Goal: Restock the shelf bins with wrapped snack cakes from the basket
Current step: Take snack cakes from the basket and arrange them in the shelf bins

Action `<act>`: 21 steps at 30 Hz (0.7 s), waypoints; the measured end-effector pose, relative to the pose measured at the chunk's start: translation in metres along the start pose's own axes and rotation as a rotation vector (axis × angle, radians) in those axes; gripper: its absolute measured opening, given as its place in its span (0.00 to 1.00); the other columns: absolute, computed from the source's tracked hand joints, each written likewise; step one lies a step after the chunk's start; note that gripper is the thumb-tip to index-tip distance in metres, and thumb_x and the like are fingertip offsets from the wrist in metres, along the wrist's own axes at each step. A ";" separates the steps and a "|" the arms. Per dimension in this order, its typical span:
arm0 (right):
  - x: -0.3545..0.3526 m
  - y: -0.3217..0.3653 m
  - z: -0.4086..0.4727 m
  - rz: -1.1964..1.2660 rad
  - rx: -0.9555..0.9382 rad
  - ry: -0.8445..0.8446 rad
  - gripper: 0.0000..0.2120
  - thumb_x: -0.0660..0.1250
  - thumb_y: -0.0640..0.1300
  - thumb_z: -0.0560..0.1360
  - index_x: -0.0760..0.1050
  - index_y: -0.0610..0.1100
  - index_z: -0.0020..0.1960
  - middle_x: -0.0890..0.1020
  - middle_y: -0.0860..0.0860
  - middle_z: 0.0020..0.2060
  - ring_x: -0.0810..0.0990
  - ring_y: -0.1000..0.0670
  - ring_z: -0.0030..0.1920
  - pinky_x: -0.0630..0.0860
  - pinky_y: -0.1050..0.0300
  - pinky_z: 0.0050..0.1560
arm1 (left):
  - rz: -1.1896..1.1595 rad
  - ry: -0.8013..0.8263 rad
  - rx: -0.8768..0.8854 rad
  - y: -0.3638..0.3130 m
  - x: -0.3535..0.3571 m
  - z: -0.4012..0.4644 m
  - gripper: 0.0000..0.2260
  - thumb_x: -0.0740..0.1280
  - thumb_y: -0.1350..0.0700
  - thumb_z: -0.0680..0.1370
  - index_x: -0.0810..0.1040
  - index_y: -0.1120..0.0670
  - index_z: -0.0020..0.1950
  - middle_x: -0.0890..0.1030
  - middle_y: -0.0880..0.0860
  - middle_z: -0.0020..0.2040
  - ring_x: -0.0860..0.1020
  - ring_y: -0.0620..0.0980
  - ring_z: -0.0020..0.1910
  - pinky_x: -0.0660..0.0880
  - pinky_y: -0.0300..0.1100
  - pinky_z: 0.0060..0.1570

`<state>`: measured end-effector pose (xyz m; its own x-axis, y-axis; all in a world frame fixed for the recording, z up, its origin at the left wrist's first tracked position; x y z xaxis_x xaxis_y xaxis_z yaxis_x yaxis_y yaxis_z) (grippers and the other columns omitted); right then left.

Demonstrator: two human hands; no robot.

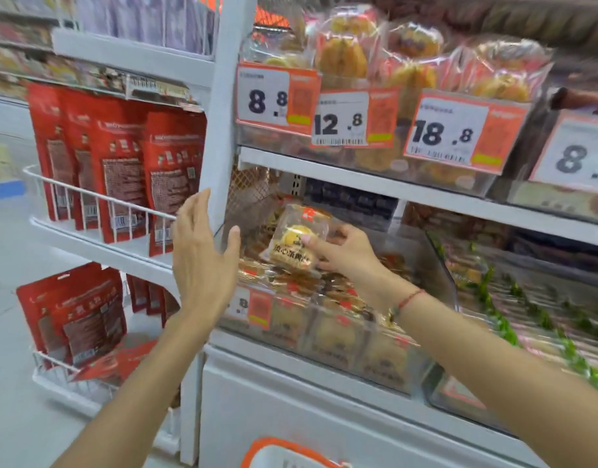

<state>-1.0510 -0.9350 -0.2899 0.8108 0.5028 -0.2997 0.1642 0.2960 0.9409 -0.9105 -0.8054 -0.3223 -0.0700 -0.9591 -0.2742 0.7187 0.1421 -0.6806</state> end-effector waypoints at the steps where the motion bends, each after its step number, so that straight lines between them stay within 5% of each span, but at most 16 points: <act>1: 0.006 -0.003 0.018 -0.029 0.021 -0.017 0.21 0.75 0.48 0.71 0.72 0.44 0.59 0.79 0.49 0.53 0.81 0.50 0.52 0.79 0.52 0.55 | 0.033 0.019 0.008 0.007 0.005 0.006 0.27 0.64 0.55 0.80 0.59 0.54 0.77 0.62 0.54 0.75 0.60 0.51 0.73 0.61 0.42 0.68; 4: 0.024 -0.006 0.057 -0.179 0.098 -0.009 0.11 0.70 0.47 0.75 0.75 0.44 0.54 0.82 0.49 0.48 0.81 0.48 0.51 0.75 0.51 0.60 | 0.070 0.008 0.058 0.021 0.014 0.015 0.28 0.63 0.57 0.80 0.56 0.55 0.78 0.60 0.55 0.75 0.59 0.52 0.73 0.63 0.47 0.68; 6: 0.039 -0.004 0.076 -0.278 0.160 0.020 0.14 0.64 0.48 0.79 0.74 0.40 0.60 0.81 0.45 0.54 0.80 0.46 0.55 0.74 0.53 0.62 | 0.042 -0.020 0.055 0.028 0.016 0.019 0.27 0.62 0.58 0.80 0.56 0.53 0.78 0.62 0.54 0.74 0.62 0.52 0.71 0.66 0.48 0.65; 8: 0.050 -0.001 0.088 -0.294 0.144 -0.010 0.19 0.61 0.46 0.80 0.67 0.39 0.68 0.78 0.44 0.58 0.80 0.48 0.47 0.78 0.65 0.46 | 0.002 -0.038 0.033 0.030 0.017 0.020 0.26 0.61 0.58 0.81 0.57 0.51 0.78 0.66 0.51 0.72 0.66 0.51 0.68 0.68 0.48 0.61; 10: 0.059 -0.001 0.102 -0.320 0.003 -0.094 0.18 0.64 0.43 0.79 0.67 0.41 0.67 0.78 0.44 0.59 0.77 0.51 0.39 0.71 0.69 0.26 | -0.022 -0.054 0.032 0.032 0.018 0.020 0.26 0.61 0.58 0.81 0.57 0.49 0.77 0.67 0.49 0.72 0.66 0.49 0.68 0.68 0.47 0.61; 15: 0.064 -0.007 0.116 -0.581 -0.351 -0.254 0.23 0.71 0.40 0.73 0.69 0.47 0.66 0.73 0.47 0.64 0.75 0.46 0.59 0.69 0.63 0.46 | -0.018 -0.057 0.043 0.034 0.021 0.021 0.27 0.61 0.58 0.81 0.56 0.48 0.78 0.67 0.50 0.71 0.68 0.50 0.67 0.68 0.49 0.61; 21: 0.064 -0.015 0.120 -0.663 -0.284 -0.204 0.25 0.72 0.36 0.71 0.70 0.51 0.64 0.67 0.47 0.66 0.76 0.48 0.56 0.62 0.77 0.29 | -0.019 -0.059 0.024 0.033 0.023 0.020 0.27 0.61 0.59 0.81 0.55 0.48 0.78 0.67 0.50 0.71 0.68 0.51 0.66 0.68 0.48 0.61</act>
<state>-0.9340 -1.0049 -0.3039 0.6847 -0.0067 -0.7288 0.5258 0.6969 0.4877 -0.8745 -0.8273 -0.3375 -0.0435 -0.9744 -0.2204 0.7340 0.1185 -0.6687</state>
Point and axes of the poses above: each hand's wrist, its own z-axis towards the middle knuckle, its own x-axis out of the palm, y = z × x, the point moved 2 cm from there along z, towards the middle knuckle
